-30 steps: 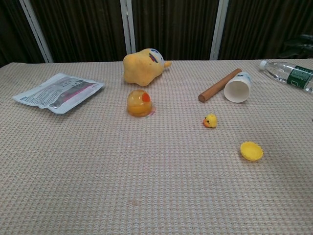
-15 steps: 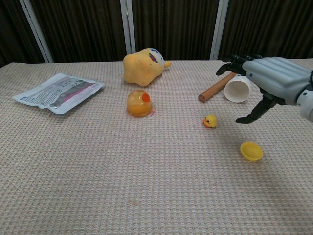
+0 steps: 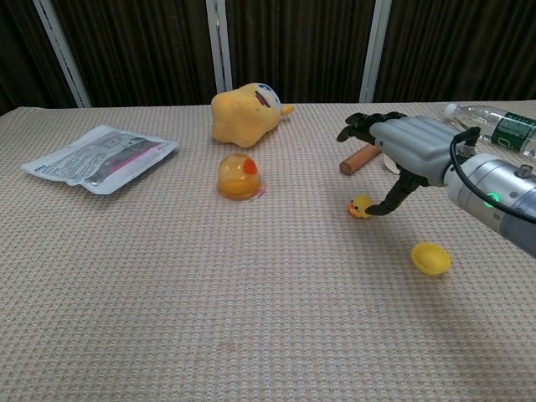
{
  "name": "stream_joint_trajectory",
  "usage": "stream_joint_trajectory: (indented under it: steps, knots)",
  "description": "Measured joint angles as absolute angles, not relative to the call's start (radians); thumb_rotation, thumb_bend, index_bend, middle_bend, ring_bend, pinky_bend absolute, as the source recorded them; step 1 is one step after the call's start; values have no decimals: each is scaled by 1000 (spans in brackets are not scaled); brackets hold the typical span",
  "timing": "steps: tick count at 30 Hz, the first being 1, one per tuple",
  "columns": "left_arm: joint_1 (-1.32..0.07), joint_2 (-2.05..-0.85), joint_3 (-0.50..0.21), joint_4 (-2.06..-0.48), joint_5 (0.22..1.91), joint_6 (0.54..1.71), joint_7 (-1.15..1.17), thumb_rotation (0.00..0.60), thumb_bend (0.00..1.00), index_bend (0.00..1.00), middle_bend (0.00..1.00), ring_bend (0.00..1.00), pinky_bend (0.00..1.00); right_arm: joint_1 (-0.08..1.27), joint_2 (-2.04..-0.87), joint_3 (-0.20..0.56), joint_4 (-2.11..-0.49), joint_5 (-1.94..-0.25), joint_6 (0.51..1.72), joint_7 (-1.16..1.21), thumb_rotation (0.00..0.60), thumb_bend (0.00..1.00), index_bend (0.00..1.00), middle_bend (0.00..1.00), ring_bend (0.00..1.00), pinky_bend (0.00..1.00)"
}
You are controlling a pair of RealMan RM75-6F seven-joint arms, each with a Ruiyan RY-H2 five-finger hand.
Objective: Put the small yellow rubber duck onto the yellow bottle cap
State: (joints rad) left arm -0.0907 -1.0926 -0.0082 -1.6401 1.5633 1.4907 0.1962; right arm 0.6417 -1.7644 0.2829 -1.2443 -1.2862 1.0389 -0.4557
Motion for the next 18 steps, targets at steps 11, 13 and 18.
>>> stream_joint_trajectory:
  steps: [11,13,18]
  knots:
    - [-91,-1089,-3,-1642,1566,1487,178,600,0,0,0,0,188,689,-1822,278,-1117,-1272,996,-389,600,145,337,0,0,0]
    - [-91,-1089,-2,-1641,1569,1487,174,600,0,0,0,0,188,693,-1827,276,-1098,-1269,990,-377,600,147,346,0,0,0]
    - [-91,-1086,-1,-1641,1575,1492,173,600,0,0,0,0,189,703,-1844,273,-1045,-1255,969,-350,600,148,355,0,0,0]
